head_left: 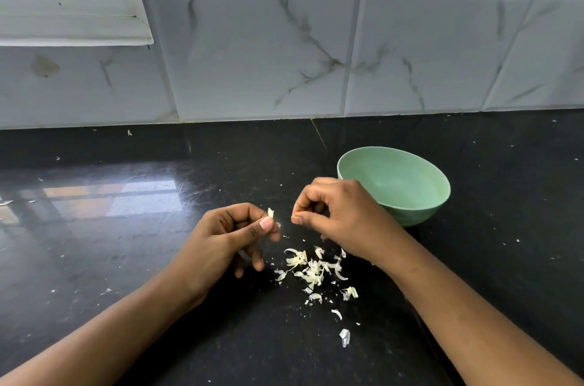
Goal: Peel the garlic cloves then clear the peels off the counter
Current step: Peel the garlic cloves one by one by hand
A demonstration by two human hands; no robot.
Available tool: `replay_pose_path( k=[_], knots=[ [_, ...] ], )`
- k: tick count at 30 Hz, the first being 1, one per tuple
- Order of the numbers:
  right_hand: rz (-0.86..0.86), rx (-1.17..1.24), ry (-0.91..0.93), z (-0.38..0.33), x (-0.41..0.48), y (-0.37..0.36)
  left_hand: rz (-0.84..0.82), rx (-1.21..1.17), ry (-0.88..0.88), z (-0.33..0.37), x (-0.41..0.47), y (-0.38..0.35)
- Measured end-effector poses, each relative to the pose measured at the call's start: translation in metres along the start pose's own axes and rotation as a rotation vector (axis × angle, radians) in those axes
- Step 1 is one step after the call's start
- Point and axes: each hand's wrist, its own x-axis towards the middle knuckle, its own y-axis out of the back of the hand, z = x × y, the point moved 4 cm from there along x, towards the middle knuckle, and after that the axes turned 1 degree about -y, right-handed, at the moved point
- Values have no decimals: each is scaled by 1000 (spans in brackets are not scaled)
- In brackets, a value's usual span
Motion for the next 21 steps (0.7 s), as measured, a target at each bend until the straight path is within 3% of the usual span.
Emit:
replay_pose_path(
  k=[10, 18, 21],
  knots=[
    [-115, 107, -43, -4, -4, 9, 8, 158, -67, 3, -2, 0],
    [43, 161, -47, -8, -5, 13, 29, 287, -164, 2, -2, 2],
    [-28, 151, -70, -6, -4, 10, 36, 294, -182, 1, -1, 4]
  ],
)
